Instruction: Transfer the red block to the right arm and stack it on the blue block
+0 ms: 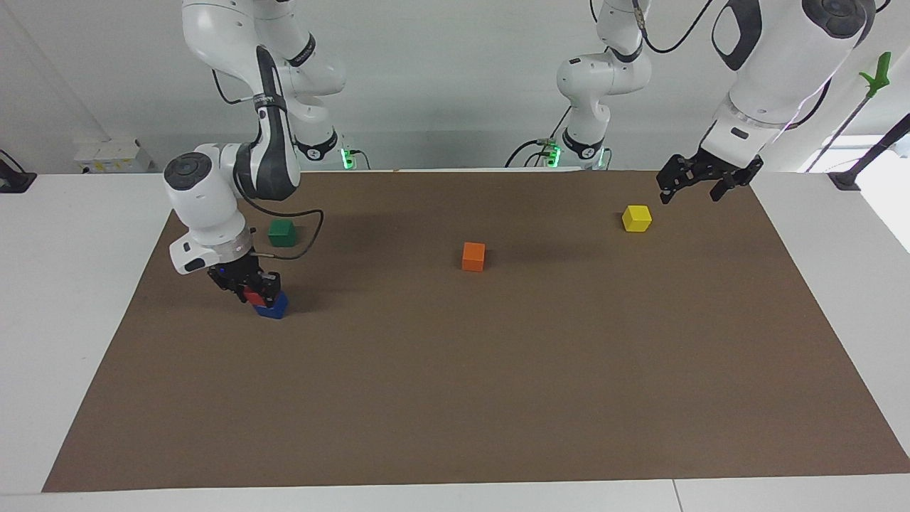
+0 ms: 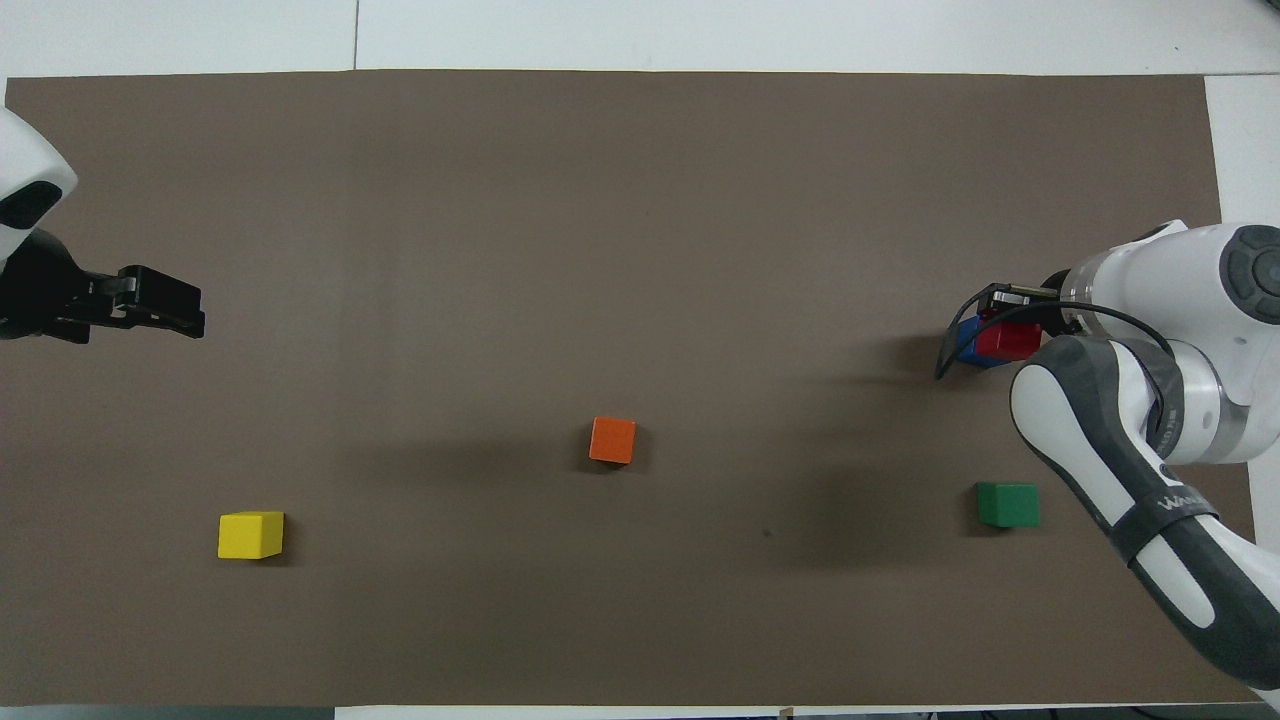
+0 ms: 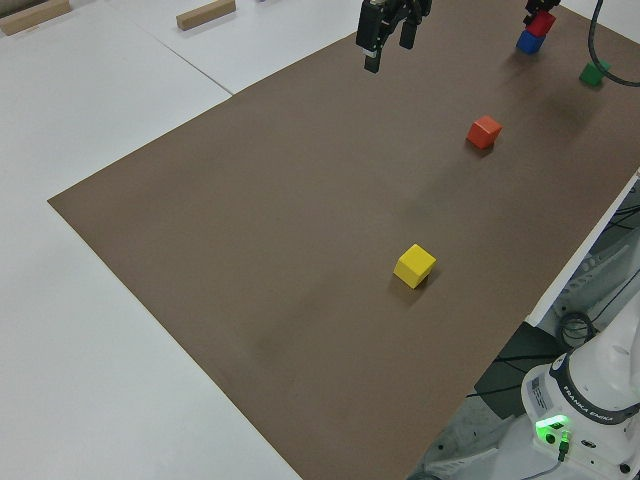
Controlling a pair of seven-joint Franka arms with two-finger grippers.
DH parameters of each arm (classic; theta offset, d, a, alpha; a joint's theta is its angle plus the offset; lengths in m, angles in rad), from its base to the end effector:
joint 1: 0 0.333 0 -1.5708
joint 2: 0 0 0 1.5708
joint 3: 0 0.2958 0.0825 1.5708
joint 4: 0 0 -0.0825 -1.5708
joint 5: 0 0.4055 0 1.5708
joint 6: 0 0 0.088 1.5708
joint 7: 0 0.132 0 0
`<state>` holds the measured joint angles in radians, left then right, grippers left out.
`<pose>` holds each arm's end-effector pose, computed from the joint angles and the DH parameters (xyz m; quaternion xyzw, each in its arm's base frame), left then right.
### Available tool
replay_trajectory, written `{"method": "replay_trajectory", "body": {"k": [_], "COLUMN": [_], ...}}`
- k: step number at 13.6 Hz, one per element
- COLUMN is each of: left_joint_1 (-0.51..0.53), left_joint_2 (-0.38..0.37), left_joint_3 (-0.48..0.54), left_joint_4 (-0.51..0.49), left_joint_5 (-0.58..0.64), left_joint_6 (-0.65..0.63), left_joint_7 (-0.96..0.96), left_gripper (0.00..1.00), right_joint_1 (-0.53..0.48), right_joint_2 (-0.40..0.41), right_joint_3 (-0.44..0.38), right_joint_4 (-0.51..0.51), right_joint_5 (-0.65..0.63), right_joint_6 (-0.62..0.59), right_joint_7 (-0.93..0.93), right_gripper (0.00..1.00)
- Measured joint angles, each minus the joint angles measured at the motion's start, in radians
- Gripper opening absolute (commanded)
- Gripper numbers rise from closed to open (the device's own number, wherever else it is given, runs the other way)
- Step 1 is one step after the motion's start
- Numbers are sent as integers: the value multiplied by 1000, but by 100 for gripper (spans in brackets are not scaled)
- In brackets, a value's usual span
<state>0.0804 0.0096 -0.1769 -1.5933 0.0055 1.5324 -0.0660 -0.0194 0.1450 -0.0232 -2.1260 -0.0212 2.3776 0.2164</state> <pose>0.5692 -0.0540 0.5597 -0.9993 0.0153 0.0349 0.0048 0.5886 -0.0257 0.2937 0.9911 -0.1215 0.0539 0.0047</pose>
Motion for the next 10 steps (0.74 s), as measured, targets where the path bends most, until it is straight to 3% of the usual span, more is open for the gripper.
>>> {"method": "replay_trajectory", "body": {"k": [1, 4, 6, 10], "left_joint_1": [0, 2, 5, 5], "left_joint_2": [-2, -14, -20, -22], "left_joint_3": [0, 0, 0, 0], "left_joint_4": [0, 0, 0, -1], "left_joint_5": [0, 0, 0, 0], "left_joint_6": [0, -1, -1, -1], "left_joint_7": [0, 0, 0, 0], "left_gripper": [100, 100, 100, 100], "right_joint_1": [0, 0, 0, 0], "right_joint_2": [0, 0, 0, 0], "right_joint_3": [0, 0, 0, 0], "right_joint_4": [1, 3, 3, 9], "right_joint_5": [0, 0, 0, 1], "right_joint_6": [0, 0, 0, -3], "right_joint_7": [3, 4, 4, 4], "right_gripper": [75, 81, 100, 100]}}
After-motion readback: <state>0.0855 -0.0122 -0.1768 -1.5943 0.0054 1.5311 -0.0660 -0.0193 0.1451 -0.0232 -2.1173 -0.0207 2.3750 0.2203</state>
